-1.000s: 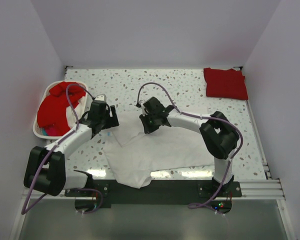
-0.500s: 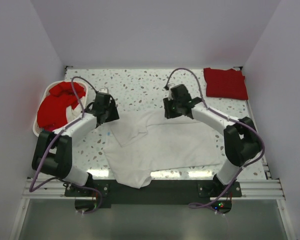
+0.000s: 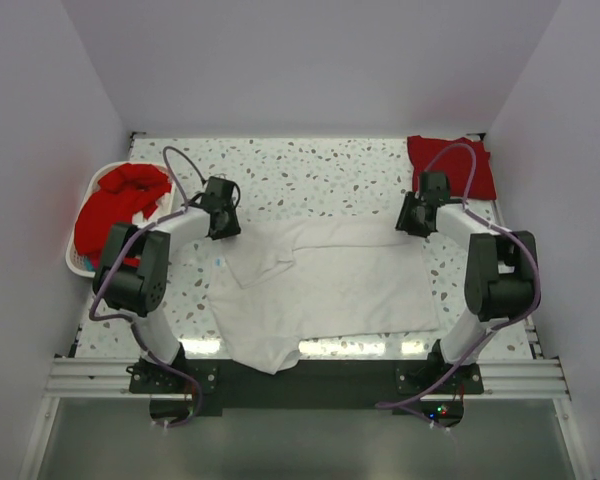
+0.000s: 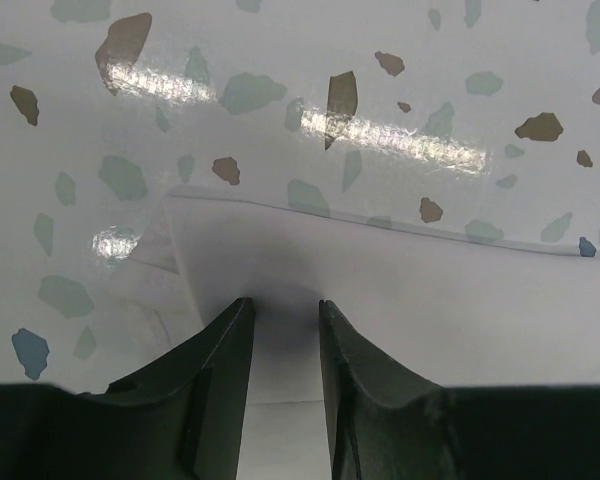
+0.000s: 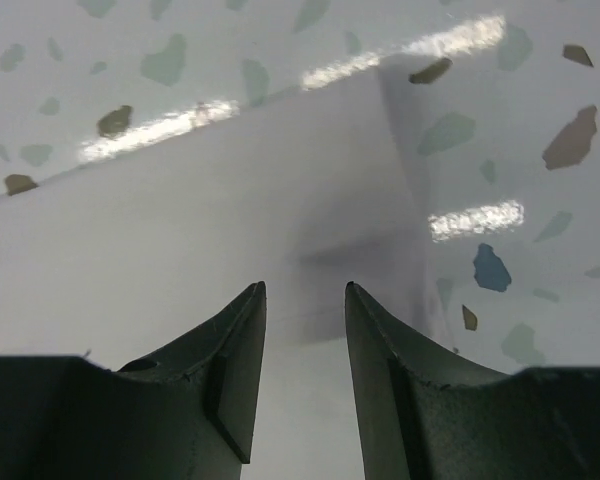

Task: Fold and stack the t-shirts
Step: Fold the tshirt

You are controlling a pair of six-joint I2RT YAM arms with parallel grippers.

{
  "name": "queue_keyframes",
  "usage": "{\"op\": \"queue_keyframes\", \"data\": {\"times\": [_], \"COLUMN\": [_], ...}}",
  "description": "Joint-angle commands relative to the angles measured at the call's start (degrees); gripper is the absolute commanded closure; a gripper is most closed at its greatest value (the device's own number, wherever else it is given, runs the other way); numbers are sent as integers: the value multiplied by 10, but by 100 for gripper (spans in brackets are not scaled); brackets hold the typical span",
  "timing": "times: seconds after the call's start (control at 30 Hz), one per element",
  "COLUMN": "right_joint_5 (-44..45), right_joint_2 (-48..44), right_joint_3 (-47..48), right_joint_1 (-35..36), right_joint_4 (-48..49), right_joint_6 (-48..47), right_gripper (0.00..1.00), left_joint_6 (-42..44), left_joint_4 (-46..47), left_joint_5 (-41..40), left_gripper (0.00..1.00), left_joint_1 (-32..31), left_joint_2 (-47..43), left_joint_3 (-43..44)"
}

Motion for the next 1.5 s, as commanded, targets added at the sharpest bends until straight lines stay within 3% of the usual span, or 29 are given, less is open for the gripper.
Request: {"op": "queue_keyframes", "data": {"times": [0.0,0.2,0.37,0.5,0.9,1.27,1.4,1.47], "right_joint_5": [-9,-10,-10,-78,-101,-83,-93,-98], "right_joint_2": [0,-9,-33,-57,59,183,185,160], "right_joint_3": [-40,-84,-65,-50,13,169,222,236], "right_joint_1": [-35,-97,-98,-91,-83,-83,-80,-76], "right_joint_4": [38,48,34,54,75,37,10,-13], "right_joint_6": [36,60,56,47,45,24,12,1], "right_gripper": [59,59,59,56,56,56,54,48], "left_joint_6": [-11,-6,-2,4,6,47,59,61], "left_joint_4": [-16,-24,-27,-24,-25,-61,-83,-103], "left_joint_5": [-20,-37,-38,-38,-24,-35,-42,-47], "left_gripper": [62,59,54,49,43,27,19,15], "left_joint_1": [4,7,7,7,7,10,15,15], "left_joint_2": [18,23,16,9,53,172,177,153], "left_joint_3": [2,11,19,19,56,231,299,318]}}
